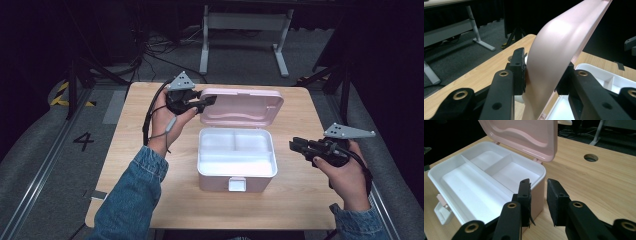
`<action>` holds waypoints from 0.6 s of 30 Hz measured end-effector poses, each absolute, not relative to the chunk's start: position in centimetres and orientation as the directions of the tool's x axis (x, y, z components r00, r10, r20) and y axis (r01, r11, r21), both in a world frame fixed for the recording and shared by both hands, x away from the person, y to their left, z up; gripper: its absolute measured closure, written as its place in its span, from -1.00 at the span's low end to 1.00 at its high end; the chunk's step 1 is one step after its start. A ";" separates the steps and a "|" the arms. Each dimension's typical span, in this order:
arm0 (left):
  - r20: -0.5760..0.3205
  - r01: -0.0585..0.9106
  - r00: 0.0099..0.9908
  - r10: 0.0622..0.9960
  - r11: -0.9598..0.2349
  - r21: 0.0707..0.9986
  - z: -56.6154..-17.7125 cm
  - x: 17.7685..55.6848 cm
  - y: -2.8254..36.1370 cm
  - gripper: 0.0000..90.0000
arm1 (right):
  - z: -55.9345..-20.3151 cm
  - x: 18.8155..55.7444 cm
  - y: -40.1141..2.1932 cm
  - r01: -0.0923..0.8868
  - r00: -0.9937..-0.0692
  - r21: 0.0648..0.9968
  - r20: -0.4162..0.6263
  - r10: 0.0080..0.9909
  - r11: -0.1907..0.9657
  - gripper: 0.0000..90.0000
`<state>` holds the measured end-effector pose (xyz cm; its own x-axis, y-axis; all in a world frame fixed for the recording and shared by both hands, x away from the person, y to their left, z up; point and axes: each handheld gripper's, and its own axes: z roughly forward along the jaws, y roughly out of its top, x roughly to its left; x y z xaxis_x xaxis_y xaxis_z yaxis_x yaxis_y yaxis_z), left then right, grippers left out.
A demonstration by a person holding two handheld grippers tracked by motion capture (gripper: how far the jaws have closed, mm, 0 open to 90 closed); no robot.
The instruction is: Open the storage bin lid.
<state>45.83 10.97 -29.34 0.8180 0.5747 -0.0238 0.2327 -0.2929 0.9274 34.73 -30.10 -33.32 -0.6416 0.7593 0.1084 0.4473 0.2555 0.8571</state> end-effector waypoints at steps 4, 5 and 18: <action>-0.034 0.244 0.815 0.578 -0.289 0.926 -29.4 46.4 10.9 0.50 | -34.0 35.2 -30.5 0.457 -0.629 0.848 0.093 0.772 0.270 0.53; -0.036 0.248 0.813 0.582 -0.289 0.925 -29.4 46.5 10.9 0.50 | -34.2 35.3 -30.7 0.463 -0.626 0.844 0.095 0.774 0.271 0.51; -0.053 0.282 0.794 0.606 -0.289 0.915 -29.7 48.6 10.7 0.50 | -34.6 35.0 -31.5 0.480 -0.610 0.836 0.101 0.786 0.265 0.46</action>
